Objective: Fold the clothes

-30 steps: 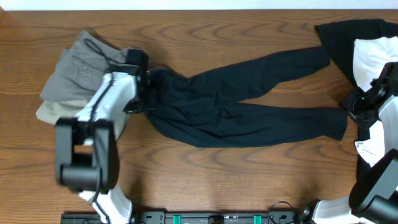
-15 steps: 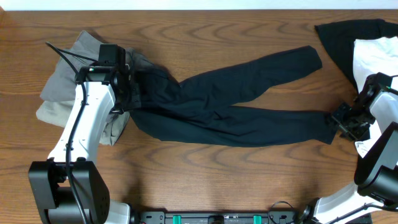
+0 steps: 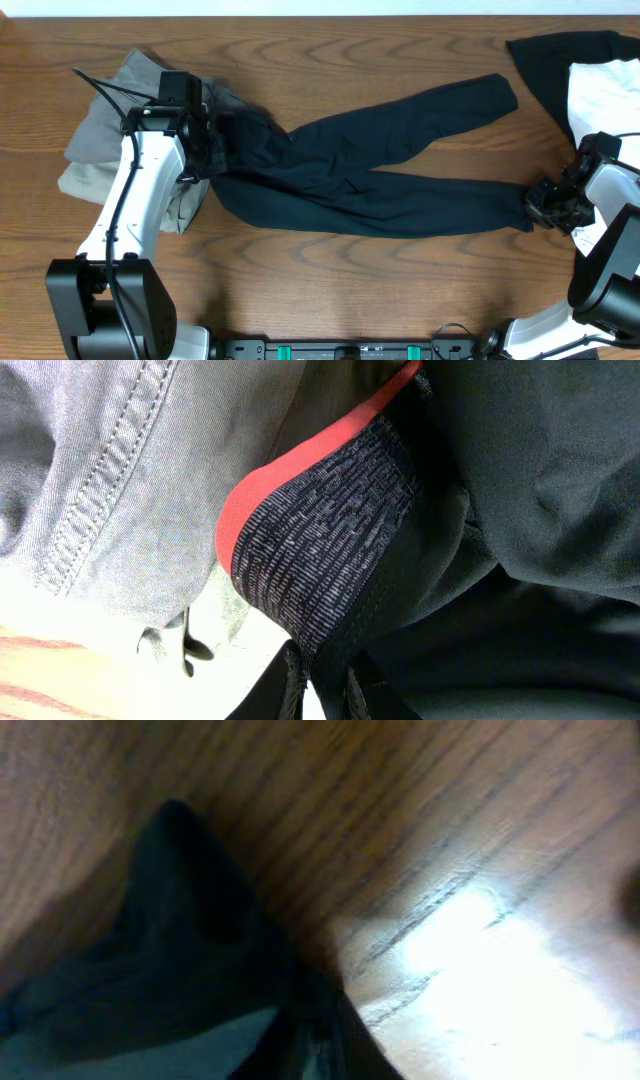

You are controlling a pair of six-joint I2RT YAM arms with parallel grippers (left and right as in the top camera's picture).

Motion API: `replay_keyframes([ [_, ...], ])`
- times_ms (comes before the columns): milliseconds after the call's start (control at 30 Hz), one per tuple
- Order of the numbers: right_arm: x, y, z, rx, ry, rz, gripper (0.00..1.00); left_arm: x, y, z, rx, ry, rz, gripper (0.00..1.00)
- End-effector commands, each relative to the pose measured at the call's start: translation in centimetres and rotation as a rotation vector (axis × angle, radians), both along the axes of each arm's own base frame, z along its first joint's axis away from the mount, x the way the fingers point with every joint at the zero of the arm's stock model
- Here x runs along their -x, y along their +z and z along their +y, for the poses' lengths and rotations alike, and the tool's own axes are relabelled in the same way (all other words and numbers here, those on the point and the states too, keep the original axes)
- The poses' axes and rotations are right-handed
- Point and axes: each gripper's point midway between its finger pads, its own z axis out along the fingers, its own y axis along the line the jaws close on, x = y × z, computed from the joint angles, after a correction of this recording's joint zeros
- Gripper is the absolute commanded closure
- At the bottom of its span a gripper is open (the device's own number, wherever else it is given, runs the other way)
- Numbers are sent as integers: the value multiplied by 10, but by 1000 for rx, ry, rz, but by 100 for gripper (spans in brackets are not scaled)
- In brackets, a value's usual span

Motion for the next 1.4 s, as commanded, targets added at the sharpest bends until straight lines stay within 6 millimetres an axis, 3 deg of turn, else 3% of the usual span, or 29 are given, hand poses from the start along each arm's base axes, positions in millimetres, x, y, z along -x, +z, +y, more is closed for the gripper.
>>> replay_keyframes([
  [0,13,-11,12,-58,15,60,98,-4,6,3,-11,8,-18,85],
  [100,7,13,4,-47,4,39,99,-4,6,3,-11,8,-19,86],
  [233,-11,64,-24,8,-45,-65,99,2,5,4,-12,8,7,89],
  [400,-27,136,-78,126,-165,-256,99,31,4,4,-13,8,118,94],
  [567,-32,186,-115,209,-240,-368,99,57,4,3,-10,15,222,93],
  [767,-29,191,-115,206,-243,-359,99,78,5,3,-6,52,306,92],
  [800,-29,191,-116,207,-243,-359,99,81,6,3,-6,59,318,88],
  [933,-29,191,-116,211,-235,-357,99,84,6,3,-7,67,330,55],
  [1067,-28,191,-116,211,-234,-355,99,85,4,2,-3,87,334,42],
  [1367,-27,190,-115,210,-235,-349,99,98,-23,-51,309,85,379,35],
])
